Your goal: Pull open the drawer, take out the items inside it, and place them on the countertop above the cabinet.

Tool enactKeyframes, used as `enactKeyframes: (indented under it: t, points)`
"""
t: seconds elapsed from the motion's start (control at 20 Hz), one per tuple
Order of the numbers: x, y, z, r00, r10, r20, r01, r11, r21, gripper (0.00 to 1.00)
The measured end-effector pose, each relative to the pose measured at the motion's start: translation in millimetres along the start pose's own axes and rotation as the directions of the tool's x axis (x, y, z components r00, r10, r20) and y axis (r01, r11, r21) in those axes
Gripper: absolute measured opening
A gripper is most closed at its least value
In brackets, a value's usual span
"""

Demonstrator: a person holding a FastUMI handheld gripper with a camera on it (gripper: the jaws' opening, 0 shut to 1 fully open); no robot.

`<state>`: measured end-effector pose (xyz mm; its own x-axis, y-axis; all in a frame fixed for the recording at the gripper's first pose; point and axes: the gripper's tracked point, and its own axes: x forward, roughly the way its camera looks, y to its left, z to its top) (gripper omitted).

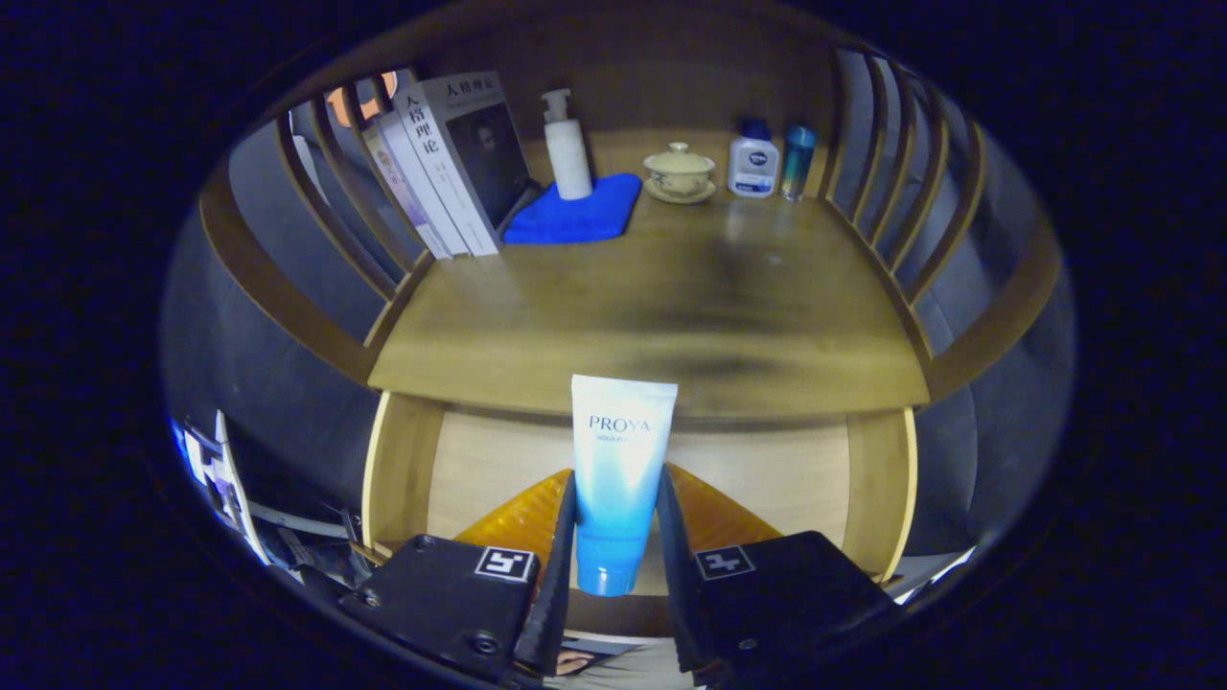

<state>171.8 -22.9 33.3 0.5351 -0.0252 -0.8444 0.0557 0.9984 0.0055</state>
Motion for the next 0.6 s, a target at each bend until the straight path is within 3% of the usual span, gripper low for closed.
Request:
enactKeyframes:
  t: [0.6]
  points:
    - [24.6,0.2,79.1,0.995,-0.08,0.057,0.081,0.997,-0.007,0.48]
